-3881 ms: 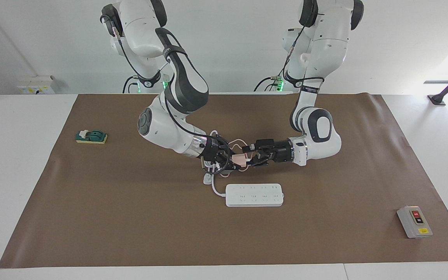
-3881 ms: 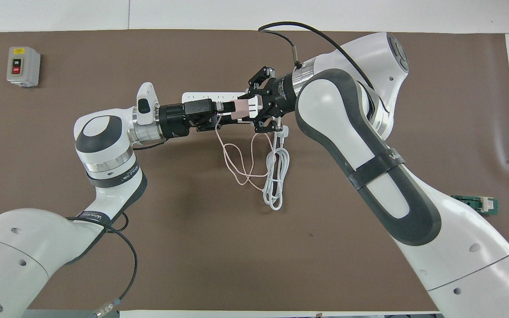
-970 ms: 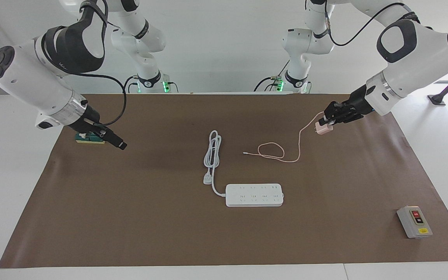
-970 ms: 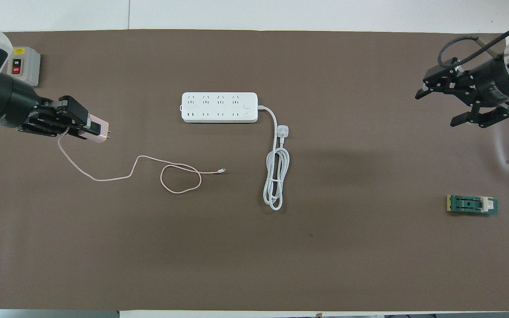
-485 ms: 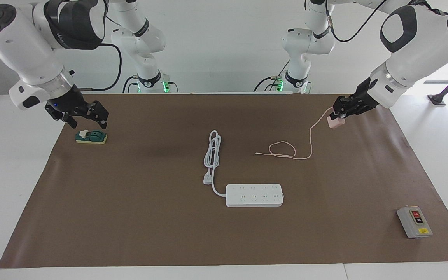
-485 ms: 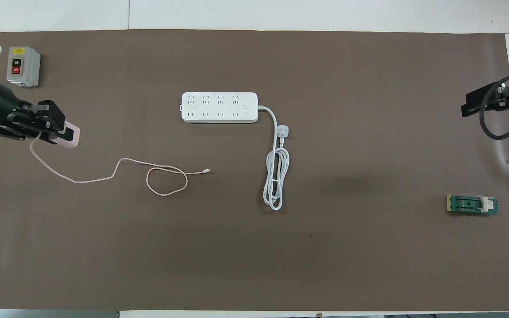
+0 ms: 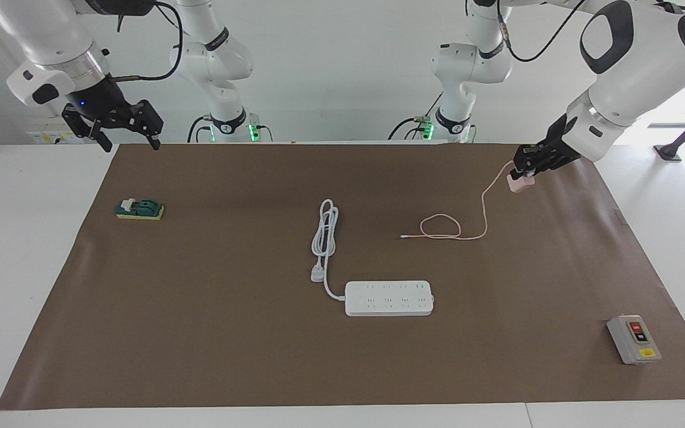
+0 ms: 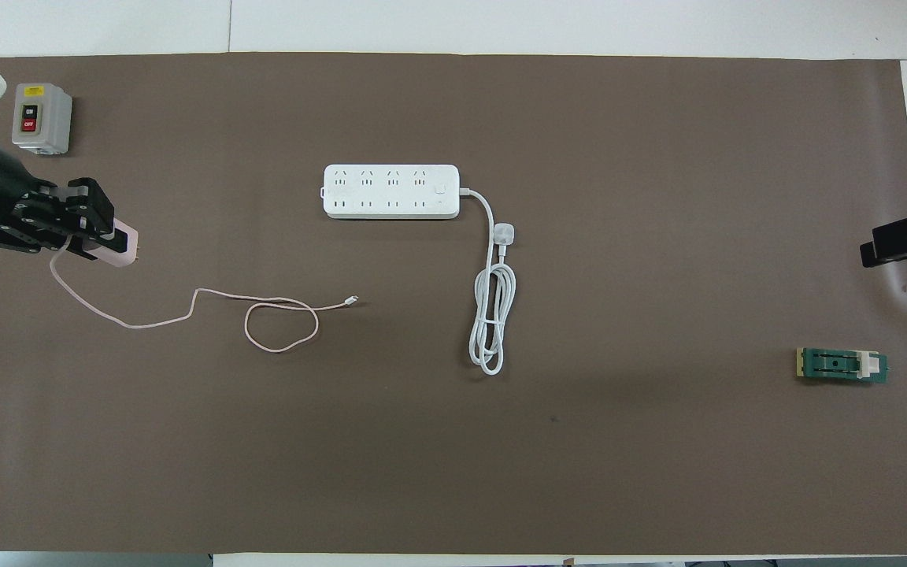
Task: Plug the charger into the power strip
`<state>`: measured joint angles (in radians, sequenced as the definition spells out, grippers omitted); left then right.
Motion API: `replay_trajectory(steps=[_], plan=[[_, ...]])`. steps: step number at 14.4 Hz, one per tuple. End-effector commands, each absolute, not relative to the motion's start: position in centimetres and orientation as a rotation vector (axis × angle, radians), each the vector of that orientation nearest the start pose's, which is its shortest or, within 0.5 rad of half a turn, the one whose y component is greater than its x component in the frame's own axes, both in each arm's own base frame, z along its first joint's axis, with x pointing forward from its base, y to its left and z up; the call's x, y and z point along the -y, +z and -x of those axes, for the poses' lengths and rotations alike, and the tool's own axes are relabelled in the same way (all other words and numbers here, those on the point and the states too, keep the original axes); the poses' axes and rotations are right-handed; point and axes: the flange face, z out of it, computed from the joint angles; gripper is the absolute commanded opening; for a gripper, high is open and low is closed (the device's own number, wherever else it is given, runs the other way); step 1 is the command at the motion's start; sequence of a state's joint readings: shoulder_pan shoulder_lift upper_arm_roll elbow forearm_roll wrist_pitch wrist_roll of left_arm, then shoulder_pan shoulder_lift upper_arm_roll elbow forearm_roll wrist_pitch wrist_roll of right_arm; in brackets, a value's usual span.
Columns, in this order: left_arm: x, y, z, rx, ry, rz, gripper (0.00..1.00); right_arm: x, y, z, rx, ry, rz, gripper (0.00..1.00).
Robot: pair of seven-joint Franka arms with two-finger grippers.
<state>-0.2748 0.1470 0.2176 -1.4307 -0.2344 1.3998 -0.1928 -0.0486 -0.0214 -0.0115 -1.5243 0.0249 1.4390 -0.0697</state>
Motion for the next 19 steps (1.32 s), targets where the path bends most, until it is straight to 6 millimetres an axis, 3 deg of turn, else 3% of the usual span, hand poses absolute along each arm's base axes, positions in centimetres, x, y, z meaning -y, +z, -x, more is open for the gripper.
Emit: replay_trajectory(steps=[1, 4, 6, 10, 12, 16, 19], plan=[[9.2, 59.5, -58.8, 0.486, 0.302, 3.182, 0.0, 3.3, 64.2, -52.4, 0.06, 0.097, 3.137, 1.0], [11.2, 58.8, -59.6, 0.553, 0.263, 3.152, 0.0, 3.4, 64.5, -52.6, 0.061, 0.067, 3.152, 1.0], [12.2, 58.1, -60.5, 0.764, 0.217, 3.109, 0.0, 3.5, 64.6, -52.8, 0.071, 0.048, 3.187, 1.0], [17.5, 54.2, -62.6, 1.263, 0.15, 2.931, 0.0, 3.5, 64.5, -52.8, 0.088, 0.046, 3.191, 1.0], [19.8, 52.4, -63.3, 1.401, 0.119, 2.872, 0.0, 3.5, 64.2, -52.7, 0.081, 0.06, 3.183, 1.0], [24.4, 48.6, -65.3, 1.878, -0.012, 2.651, 0.0, 3.4, 63.5, -52.2, 0.08, 0.09, 3.172, 1.0], [26.0, 45.5, -66.2, 2.098, -0.093, 2.448, 0.0, 3.2, 63.4, -52.2, 0.078, 0.089, 3.153, 1.0]])
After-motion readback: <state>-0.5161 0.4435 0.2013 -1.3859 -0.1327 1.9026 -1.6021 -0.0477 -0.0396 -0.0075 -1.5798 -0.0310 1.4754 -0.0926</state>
